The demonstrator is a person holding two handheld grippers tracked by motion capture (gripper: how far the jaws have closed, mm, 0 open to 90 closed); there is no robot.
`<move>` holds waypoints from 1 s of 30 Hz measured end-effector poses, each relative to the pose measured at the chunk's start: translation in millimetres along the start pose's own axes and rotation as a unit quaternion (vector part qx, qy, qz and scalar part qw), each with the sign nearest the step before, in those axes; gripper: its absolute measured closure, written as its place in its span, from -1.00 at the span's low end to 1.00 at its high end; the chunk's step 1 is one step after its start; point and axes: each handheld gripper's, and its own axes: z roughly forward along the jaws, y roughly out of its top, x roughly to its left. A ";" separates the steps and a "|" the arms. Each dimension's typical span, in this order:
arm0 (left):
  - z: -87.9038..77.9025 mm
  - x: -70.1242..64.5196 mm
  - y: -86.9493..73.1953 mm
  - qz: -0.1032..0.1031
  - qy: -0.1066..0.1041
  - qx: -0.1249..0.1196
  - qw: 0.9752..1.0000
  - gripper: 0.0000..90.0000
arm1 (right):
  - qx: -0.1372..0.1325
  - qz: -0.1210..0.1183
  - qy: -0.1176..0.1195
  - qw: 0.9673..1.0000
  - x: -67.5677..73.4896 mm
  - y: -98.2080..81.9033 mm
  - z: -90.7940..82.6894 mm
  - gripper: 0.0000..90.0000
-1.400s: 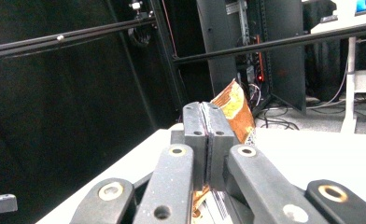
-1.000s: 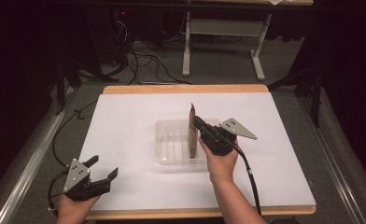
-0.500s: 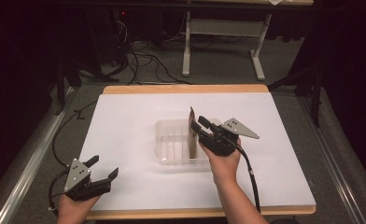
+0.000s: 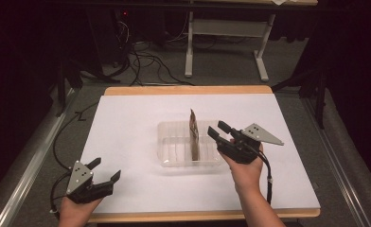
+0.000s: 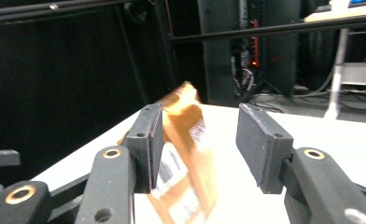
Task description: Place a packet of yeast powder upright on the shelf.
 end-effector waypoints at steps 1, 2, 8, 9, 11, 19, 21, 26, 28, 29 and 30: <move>-0.1 0.1 0.0 0.001 0.000 0.001 1.000 -0.57 | 0.003 0.000 -0.005 1.000 -3.1 -0.3 -3.9 0.14; -0.1 0.1 0.0 0.001 0.000 0.001 1.000 -0.57 | 0.005 -0.003 -0.010 1.000 -6.8 -0.9 -7.5 0.14; 0.7 -0.3 -0.3 0.001 0.001 0.003 1.000 -0.57 | 0.032 -0.024 -0.041 0.998 -27.6 -8.0 -30.1 0.12; 1.0 -0.4 -0.4 0.001 0.001 0.004 1.000 -0.57 | 0.036 -0.029 -0.046 0.998 -31.7 -9.9 -34.2 0.11; 1.6 -0.7 -0.5 0.001 0.001 0.005 1.000 -0.57 | 0.043 -0.035 -0.056 0.997 -40.1 -14.2 -42.7 0.09; 3.3 -2.0 -1.2 0.002 0.003 0.010 1.000 -0.57 | 0.079 -0.041 -0.091 0.992 -75.8 -37.1 -74.2 0.03; 3.9 -2.6 -1.3 0.002 0.002 0.012 1.000 -0.57 | 0.088 -0.055 -0.105 0.989 -83.1 -47.3 -82.6 0.03; 6.0 -3.8 -0.6 0.008 -0.001 0.015 1.000 -0.57 | 0.119 -0.026 -0.117 0.986 -101.0 -66.4 -93.1 0.02; 6.9 -4.3 -0.7 0.009 -0.002 0.017 1.000 -0.57 | 0.118 -0.021 -0.119 0.986 -104.1 -67.3 -91.5 0.02; 6.6 -4.4 -0.6 0.010 -0.002 0.016 1.000 -0.57 | 0.121 -0.019 -0.118 0.985 -104.7 -68.4 -90.0 0.02; 6.1 -4.6 -0.5 0.009 -0.002 0.016 1.000 -0.57 | 0.126 -0.020 -0.116 0.985 -104.9 -69.2 -88.6 0.02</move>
